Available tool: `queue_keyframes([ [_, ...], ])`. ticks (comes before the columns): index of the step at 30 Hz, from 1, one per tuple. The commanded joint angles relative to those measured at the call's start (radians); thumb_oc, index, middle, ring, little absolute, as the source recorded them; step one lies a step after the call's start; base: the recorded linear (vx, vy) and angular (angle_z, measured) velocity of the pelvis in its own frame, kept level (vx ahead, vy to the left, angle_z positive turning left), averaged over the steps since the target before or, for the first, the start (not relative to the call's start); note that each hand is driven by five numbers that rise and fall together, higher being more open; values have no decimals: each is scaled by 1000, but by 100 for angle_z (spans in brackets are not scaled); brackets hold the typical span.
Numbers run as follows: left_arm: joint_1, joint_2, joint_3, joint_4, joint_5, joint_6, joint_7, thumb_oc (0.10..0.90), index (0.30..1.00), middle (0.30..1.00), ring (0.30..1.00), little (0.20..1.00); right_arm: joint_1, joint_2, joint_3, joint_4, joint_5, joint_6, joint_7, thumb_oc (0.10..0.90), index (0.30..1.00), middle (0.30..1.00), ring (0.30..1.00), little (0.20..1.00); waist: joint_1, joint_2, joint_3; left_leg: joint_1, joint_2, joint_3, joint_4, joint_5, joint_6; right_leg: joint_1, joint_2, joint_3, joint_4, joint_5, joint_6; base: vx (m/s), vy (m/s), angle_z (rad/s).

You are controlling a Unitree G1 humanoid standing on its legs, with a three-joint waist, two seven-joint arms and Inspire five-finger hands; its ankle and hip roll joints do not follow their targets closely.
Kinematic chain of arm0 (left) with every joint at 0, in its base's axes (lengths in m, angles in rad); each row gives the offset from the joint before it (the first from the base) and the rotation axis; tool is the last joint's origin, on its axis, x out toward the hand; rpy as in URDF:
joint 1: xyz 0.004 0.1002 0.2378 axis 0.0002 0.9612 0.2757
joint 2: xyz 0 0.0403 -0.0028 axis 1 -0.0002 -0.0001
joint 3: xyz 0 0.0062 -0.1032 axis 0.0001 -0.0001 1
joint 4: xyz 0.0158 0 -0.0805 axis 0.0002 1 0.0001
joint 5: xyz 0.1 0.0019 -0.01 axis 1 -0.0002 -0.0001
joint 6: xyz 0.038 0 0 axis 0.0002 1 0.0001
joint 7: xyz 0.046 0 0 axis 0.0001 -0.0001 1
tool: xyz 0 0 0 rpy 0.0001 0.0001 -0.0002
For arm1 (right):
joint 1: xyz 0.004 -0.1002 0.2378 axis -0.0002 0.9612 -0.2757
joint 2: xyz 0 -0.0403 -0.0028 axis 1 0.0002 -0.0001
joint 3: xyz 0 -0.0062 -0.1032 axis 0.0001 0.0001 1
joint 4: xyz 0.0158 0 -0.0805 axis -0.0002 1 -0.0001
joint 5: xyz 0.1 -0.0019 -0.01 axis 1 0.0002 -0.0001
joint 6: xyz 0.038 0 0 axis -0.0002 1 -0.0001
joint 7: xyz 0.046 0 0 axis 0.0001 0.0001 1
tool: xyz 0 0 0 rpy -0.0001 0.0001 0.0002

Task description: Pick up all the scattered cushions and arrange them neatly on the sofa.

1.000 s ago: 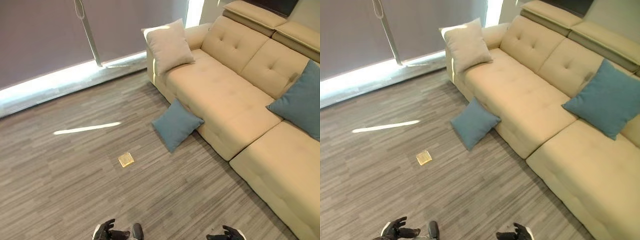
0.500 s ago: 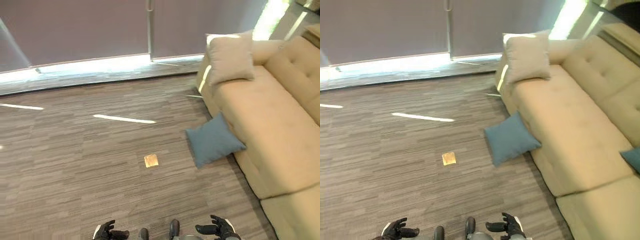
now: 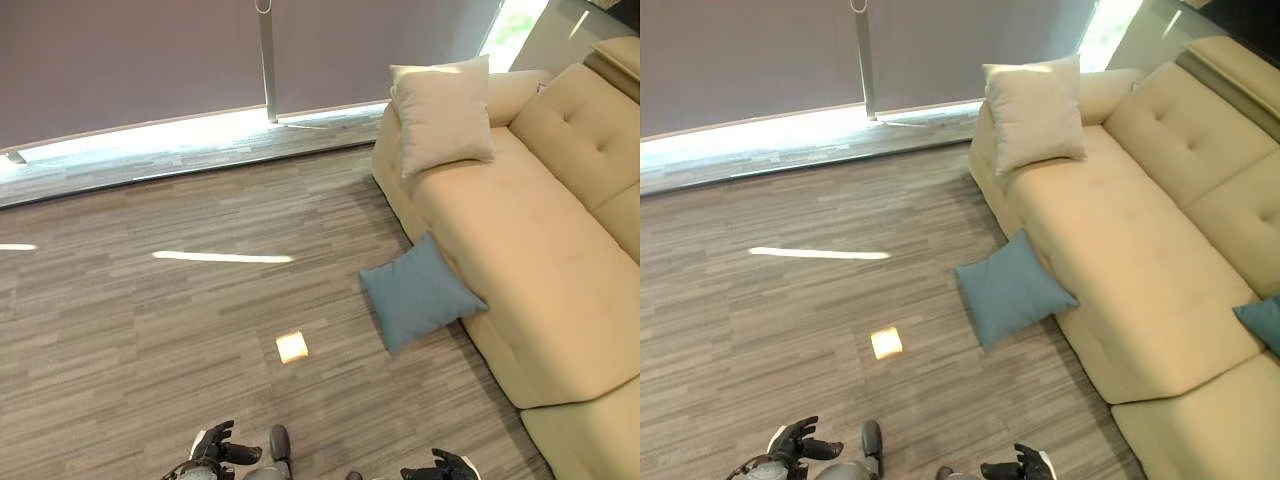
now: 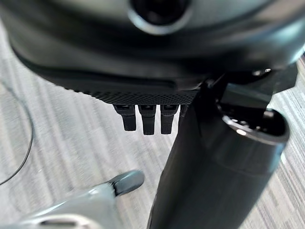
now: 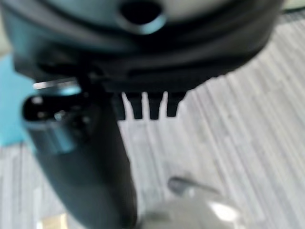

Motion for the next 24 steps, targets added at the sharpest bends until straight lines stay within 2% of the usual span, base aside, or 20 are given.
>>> queue_keyframes([
  [1, 30, 15, -15, -7, 20, -21, 8, 800, 900, 900, 900, 900, -25, -19, 30, -42, -42, -9, -10, 800, 900, 900, 900, 900, 42, 3, 3, -17, 0, -53, 116, -148, -32, -15, 1, -59, -41, 181, 13, 207, 90, 3],
  [3, 31, 14, -14, -4, 21, -21, 7, 800, 900, 900, 900, 900, -26, -20, 29, -43, -45, -10, -10, 800, 900, 900, 900, 900, 37, 6, 4, 5, -5, -58, 100, -152, -35, -28, -6, -78, -73, 169, 5, 197, 25, 12],
  [4, 31, 12, -15, 3, 28, -20, 3, 800, 900, 900, 900, 900, -28, -26, 30, -42, -48, -8, -11, 800, 900, 900, 900, 900, 28, 9, 3, 34, -11, -62, 82, -162, -41, -53, 4, -103, -163, 147, -7, 230, -21, 30],
  [5, 31, 10, -17, 5, 32, -21, 2, 800, 900, 900, 900, 900, -29, -30, 31, -41, -49, -8, -12, 800, 900, 900, 900, 900, 23, 6, 7, 45, -17, -64, 80, -166, -44, -62, 9, -110, -222, 152, -10, 401, -75, 19],
  [6, 30, 5, -18, 11, 39, -21, -1, 800, 900, 900, 900, 900, -30, -38, 26, -40, -53, -5, -13, 800, 900, 900, 900, 900, 13, -1, 14, 70, -30, -79, 75, -181, -50, -83, 10, -119, -349, 188, -7, 253, -69, -17],
  [10, 28, 4, -19, 17, 53, -23, -1, 800, 900, 900, 900, 900, -24, -47, 21, -33, -55, -3, -10, 800, 900, 900, 900, 900, -3, -3, 14, 99, -37, -99, 74, -203, -58, -67, 26, -91, -422, 204, 1, 221, -72, -8],
  [12, 34, -7, -21, 22, 57, -22, -1, 800, 900, 900, 900, 900, -7, -49, 14, -32, -51, -5, -11, 800, 900, 900, 900, 900, -9, -7, 1, 109, -38, -100, 124, -236, -78, -32, 42, -83, -446, 200, -23, 286, -118, 32],
  [14, 26, -13, -34, 15, 62, -25, -6, 800, 900, 900, 900, 900, -4, -52, 1, -29, -32, -15, -13, 800, 900, 900, 900, 900, -15, -17, 3, 69, -23, -72, 247, -229, -121, 18, 45, -97, -480, 192, -41, 166, -148, 23],
  [17, 7, -16, -53, -1, 53, -24, -8, 800, 900, 900, 900, 900, -10, -58, -4, -28, -7, -20, -18, 800, 900, 900, 900, 900, -16, -35, 27, -39, 27, -42, 488, -161, -168, 74, 52, -102, -509, 174, -80, 75, -132, 17],
  [20, 2, -17, -59, -1, 52, -23, -6, 800, 900, 900, 900, 900, -14, -58, -6, -23, 6, -20, -19, 800, 900, 900, 900, 900, -15, -38, 31, -74, 44, -40, 541, -139, -168, 101, 64, -95, -518, 157, -98, 144, -70, -6],
  [21, 1, -19, -63, 1, 43, -24, -4, 800, 900, 900, 900, 900, -16, -57, -3, -21, 11, -19, -20, 800, 900, 900, 900, 900, -6, -43, 29, -120, 45, -49, 516, -150, -153, 121, 68, -82, -527, 143, -100, 191, -3, -39],
  [22, 2, -20, -64, 1, 41, -24, -4, 800, 900, 900, 900, 900, -14, -56, 1, -20, 12, -21, -19, 800, 900, 900, 900, 900, 0, -45, 27, -128, 45, -55, 479, -174, -143, 137, 73, -73, -539, 135, -95, 261, 5, -29],
  [24, 3, -19, -64, 1, 40, -24, -5, 800, 900, 900, 900, 900, -13, -55, 3, -17, 9, -21, -20, 800, 900, 900, 900, 900, 3, -50, 20, -136, 38, -59, 435, -182, -135, 145, 72, -67, -548, 130, -89, 194, 40, -9],
])
